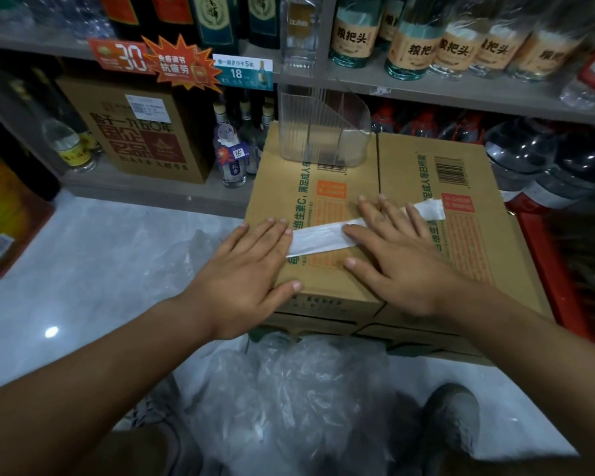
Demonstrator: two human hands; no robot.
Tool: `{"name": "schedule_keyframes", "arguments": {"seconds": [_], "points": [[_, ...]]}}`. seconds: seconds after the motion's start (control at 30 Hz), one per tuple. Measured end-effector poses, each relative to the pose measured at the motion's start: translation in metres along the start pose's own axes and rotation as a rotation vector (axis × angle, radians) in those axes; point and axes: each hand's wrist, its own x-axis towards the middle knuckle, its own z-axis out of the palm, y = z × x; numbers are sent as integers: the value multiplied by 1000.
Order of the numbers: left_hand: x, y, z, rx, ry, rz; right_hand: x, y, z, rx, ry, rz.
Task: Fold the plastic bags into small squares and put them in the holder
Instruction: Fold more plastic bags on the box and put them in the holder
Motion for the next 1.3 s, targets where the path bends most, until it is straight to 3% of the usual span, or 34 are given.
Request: {"name": "schedule_keyframes", "arguments": {"seconds": [0.2, 0.4, 0.6, 0.73, 0.87, 1.07, 1.17, 1.3], "points": [[-14, -15, 1, -154, 218, 116, -11, -23, -3, 137, 241, -92], [-15, -15, -3, -283, 295, 120, -11, -47, 12, 297, 209, -183], [-10, 9, -22, -809, 321, 48, -11, -54, 8, 338, 315, -147], [-4, 20, -42, -1175, 142, 21, -16, -60, 2, 634, 324, -12], [9, 18, -31, -1063, -5, 4, -15, -62, -5, 1087, 282, 194], [23, 18, -10, -885, 116, -88, -6, -56, -20, 1500, 217, 368], [26, 20, -5, -863, 161, -142, 9, -47, -27, 1412, 251, 417], [31, 24, -4, -874, 164, -189, 38, -25, -30, 958, 359, 431]]}}
